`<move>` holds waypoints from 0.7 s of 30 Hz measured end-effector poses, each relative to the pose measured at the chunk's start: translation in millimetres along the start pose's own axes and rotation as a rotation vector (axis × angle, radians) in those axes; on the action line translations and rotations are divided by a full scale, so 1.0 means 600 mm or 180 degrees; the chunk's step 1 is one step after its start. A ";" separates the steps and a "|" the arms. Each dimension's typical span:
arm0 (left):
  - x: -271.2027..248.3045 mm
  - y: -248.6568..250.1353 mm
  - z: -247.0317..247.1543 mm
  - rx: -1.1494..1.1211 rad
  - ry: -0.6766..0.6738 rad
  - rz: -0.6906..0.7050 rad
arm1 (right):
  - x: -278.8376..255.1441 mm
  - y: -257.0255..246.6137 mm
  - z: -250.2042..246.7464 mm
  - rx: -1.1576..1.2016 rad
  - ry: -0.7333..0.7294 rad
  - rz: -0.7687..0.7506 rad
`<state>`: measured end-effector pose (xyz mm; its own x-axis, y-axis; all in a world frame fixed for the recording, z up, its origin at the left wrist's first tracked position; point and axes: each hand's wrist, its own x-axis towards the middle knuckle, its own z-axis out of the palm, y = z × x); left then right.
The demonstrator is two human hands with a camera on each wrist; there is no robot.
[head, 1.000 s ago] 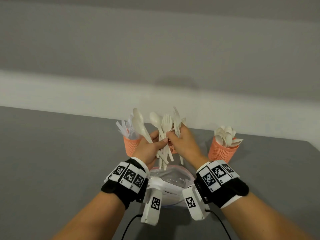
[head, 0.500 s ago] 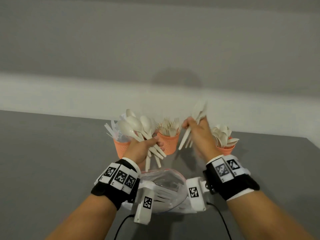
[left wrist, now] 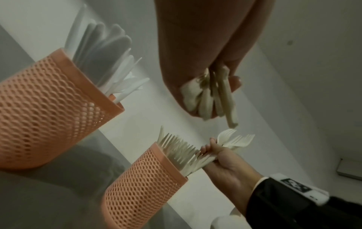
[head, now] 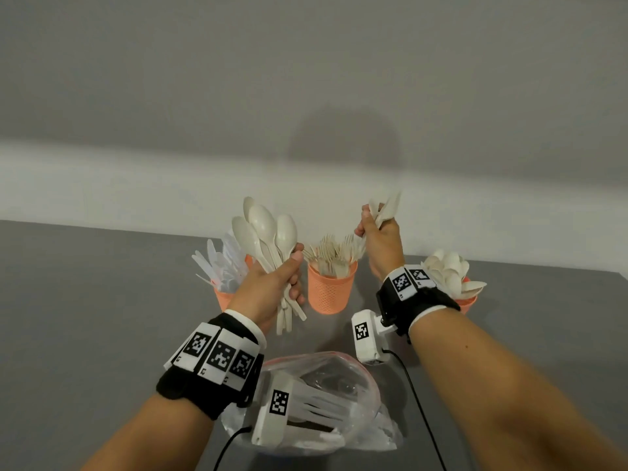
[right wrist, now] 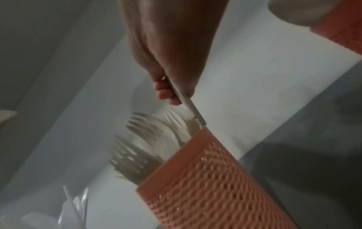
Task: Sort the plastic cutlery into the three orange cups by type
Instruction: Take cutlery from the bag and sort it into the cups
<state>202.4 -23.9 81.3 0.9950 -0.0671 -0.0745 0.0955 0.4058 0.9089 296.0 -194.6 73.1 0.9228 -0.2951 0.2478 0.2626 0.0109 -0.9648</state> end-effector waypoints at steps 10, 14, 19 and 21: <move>0.022 -0.017 0.001 -0.0030 -0.0115 -0.0018 | 0.001 0.030 0.011 0.0808 -0.0085 0.0327; 0.026 -0.021 0.000 -0.0068 -0.0141 -0.0019 | -0.015 0.029 0.035 0.0833 -0.0166 0.0404; 0.022 -0.017 -0.003 -0.0076 -0.0125 0.0005 | -0.036 0.076 0.044 -0.0157 -0.0312 0.0664; 0.017 -0.014 -0.006 -0.0047 -0.0115 0.0061 | -0.040 0.093 0.034 -0.0526 -0.0374 0.0665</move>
<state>211.6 -24.7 71.8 0.9949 -0.0920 -0.0420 0.0771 0.4208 0.9039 294.1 -167.4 14.9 0.9809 -0.1899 0.0415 0.0230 -0.0988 -0.9948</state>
